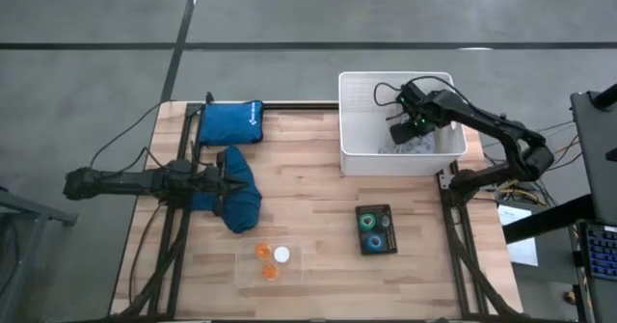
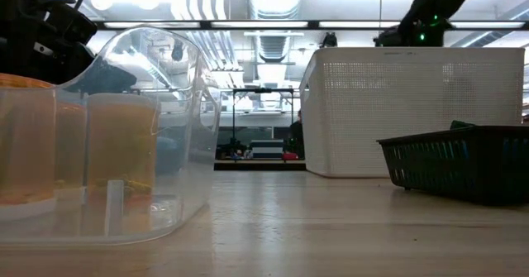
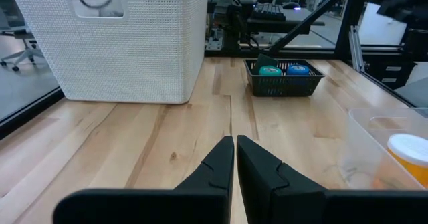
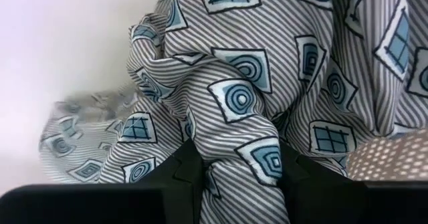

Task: Pick & place medical supplies in basket/bin
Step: Put the gray patient gown into the white bin

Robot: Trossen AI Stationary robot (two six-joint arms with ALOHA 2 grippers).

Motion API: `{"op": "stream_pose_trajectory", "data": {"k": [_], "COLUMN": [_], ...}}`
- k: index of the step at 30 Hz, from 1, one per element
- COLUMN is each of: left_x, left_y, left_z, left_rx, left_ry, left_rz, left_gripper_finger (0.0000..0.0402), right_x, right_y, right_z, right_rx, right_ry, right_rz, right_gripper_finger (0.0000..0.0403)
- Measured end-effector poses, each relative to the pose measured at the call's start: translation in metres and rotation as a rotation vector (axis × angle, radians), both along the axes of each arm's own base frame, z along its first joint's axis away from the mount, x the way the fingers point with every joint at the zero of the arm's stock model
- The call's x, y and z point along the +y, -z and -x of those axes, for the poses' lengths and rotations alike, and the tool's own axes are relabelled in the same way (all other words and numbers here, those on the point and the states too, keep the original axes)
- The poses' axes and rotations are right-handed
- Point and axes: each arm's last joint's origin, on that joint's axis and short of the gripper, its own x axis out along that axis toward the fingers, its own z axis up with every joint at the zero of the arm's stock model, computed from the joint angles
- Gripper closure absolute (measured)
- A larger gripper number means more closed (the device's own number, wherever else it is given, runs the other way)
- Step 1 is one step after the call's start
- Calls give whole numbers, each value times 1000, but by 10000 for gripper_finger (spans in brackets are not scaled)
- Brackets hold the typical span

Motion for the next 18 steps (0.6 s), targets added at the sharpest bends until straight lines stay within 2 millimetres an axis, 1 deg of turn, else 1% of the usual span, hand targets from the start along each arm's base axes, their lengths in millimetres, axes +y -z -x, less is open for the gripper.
{"op": "stream_pose_trajectory", "data": {"k": [4,8,13,18], "left_x": [0,0,0,0], "left_y": [0,0,0,0], "left_z": [0,0,0,0], "left_rx": [0,0,0,0], "left_ry": [0,0,0,0], "left_rz": [0,0,-1,-1], "left_gripper_finger": [376,376,376,376], "right_x": [1,-2,-4,-4], "right_y": [15,24,30,29], "right_z": [0,-2,-4,-4], "right_rx": [36,34,28,25], "right_ry": [-4,-38,-54,-51], "right_rz": [-41,-26,-12,-7], "right_gripper_finger": [312,304,287,273]}}
